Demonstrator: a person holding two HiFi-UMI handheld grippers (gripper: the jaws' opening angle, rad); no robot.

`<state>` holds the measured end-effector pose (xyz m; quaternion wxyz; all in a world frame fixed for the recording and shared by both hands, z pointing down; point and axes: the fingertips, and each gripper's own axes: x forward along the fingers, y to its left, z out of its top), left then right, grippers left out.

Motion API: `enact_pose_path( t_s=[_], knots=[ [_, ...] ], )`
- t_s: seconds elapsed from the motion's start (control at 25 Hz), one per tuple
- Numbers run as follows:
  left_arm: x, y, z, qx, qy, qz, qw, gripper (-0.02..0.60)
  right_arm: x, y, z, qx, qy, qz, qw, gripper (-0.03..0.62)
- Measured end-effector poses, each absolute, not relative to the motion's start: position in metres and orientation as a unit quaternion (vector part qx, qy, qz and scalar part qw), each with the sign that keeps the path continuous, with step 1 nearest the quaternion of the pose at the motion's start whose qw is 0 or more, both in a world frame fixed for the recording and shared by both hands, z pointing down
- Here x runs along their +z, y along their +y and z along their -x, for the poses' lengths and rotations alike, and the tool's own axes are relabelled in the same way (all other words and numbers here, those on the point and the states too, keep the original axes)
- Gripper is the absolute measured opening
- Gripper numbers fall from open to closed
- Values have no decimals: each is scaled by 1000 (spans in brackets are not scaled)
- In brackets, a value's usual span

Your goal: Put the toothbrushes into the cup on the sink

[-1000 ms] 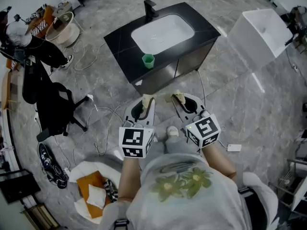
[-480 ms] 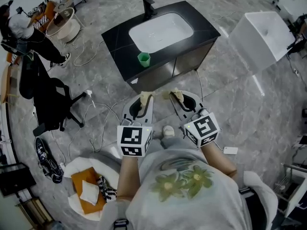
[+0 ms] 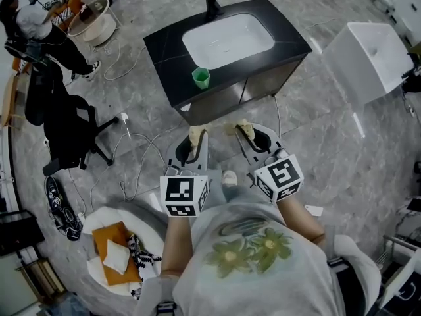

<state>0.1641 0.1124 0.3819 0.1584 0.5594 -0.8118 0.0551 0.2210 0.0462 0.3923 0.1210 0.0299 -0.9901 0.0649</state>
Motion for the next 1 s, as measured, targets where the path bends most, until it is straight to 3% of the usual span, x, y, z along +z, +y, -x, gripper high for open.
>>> enact_pose_path(
  t_s=[1.0],
  knots=[
    [367, 15, 42, 37, -780, -604, 159, 87, 368, -60, -29, 52, -989, -83, 111, 58]
  ],
)
